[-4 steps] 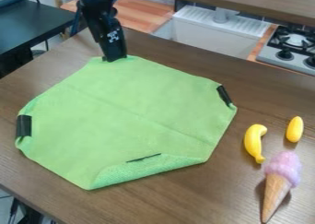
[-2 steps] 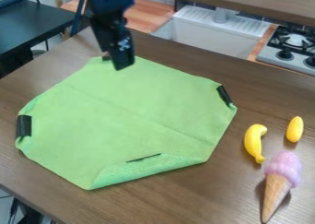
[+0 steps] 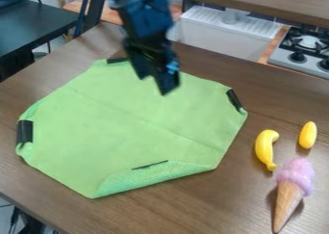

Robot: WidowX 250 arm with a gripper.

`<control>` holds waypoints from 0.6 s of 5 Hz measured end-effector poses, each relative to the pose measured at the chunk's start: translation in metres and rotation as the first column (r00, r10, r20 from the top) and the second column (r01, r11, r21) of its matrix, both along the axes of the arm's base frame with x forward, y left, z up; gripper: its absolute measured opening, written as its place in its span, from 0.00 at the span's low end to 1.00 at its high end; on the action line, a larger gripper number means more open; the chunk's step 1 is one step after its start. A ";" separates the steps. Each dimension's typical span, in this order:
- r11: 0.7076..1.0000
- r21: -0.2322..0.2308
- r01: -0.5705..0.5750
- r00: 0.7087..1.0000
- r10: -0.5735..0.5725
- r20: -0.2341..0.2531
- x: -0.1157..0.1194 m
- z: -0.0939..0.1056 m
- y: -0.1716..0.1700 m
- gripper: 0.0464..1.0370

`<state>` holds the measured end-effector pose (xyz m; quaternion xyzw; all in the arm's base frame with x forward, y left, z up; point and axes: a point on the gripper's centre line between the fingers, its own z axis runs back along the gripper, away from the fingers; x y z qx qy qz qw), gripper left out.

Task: Put the figure to the top edge of the cloth

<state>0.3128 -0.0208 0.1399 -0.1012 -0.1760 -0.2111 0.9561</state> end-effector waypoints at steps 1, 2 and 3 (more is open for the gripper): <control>0.999 -0.042 -0.010 1.000 0.010 -0.001 -0.001 -0.005 -0.026 0.96; 0.998 -0.058 0.007 1.000 -0.006 0.030 0.000 -0.004 -0.063 0.96; 0.999 -0.052 0.006 0.999 -0.004 0.032 -0.002 -0.007 -0.088 0.96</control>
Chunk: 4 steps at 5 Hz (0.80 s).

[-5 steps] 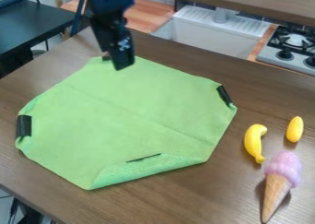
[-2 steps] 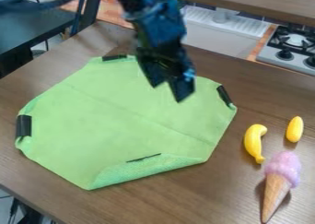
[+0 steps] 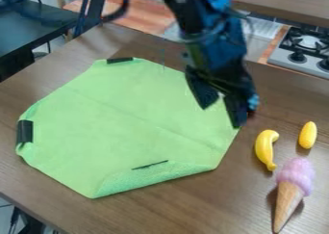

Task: Put the figure to the top edge of the cloth

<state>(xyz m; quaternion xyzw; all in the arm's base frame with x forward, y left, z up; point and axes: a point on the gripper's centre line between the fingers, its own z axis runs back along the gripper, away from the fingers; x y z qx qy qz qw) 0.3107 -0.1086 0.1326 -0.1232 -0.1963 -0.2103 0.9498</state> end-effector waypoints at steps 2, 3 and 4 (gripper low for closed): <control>0.999 0.028 -0.020 0.999 0.021 -0.034 0.010 -0.015 -0.055 0.96; 0.999 0.034 -0.030 0.998 0.031 -0.049 0.011 -0.023 -0.072 0.96; 0.998 0.041 -0.042 0.997 0.045 -0.064 0.010 -0.030 -0.080 0.96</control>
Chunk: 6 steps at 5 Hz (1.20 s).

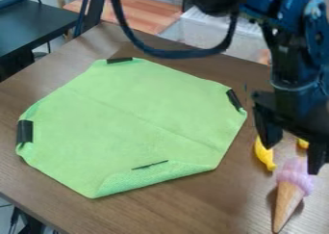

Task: Put the figure to the top edge of the cloth

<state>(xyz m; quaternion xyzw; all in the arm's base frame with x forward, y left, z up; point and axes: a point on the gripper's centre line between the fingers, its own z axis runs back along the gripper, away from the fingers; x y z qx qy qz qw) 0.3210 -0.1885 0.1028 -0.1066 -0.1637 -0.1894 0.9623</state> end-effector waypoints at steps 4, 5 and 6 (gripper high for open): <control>0.980 0.189 0.063 0.997 -0.052 -0.060 -0.001 -0.044 -0.024 0.69; 0.975 0.211 0.071 0.996 -0.060 -0.059 -0.002 -0.044 -0.022 0.69; 0.974 0.215 0.066 0.996 -0.053 -0.067 -0.004 -0.042 -0.020 0.69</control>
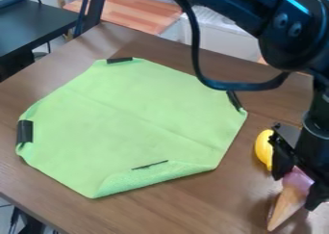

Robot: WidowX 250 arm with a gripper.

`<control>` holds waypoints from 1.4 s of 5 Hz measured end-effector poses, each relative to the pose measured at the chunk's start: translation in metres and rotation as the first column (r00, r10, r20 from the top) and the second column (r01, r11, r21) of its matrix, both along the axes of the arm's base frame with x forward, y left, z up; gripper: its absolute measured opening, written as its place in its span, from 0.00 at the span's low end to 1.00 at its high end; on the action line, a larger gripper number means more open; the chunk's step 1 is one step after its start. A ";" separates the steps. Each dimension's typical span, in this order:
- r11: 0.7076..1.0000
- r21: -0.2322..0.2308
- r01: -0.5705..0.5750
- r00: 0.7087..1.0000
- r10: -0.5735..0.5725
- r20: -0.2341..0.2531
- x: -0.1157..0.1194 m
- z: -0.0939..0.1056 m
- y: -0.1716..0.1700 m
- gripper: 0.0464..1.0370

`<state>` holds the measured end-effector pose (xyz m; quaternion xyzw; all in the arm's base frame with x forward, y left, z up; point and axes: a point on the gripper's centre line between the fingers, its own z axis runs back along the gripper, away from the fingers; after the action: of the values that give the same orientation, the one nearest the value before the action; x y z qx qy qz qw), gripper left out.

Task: Put the figure to the top edge of the cloth

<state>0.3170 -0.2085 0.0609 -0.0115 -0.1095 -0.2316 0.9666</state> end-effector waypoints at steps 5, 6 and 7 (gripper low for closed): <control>0.884 -0.184 -0.431 0.898 0.440 0.011 0.044 0.062 0.124 0.69; 0.837 -0.178 -0.518 0.852 0.523 -0.018 0.061 0.049 0.147 0.69; 0.809 -0.175 -0.561 0.825 0.565 -0.032 0.072 0.036 0.160 0.69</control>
<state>0.3888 -0.0488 0.0968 -0.0617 -0.1382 0.0754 0.9856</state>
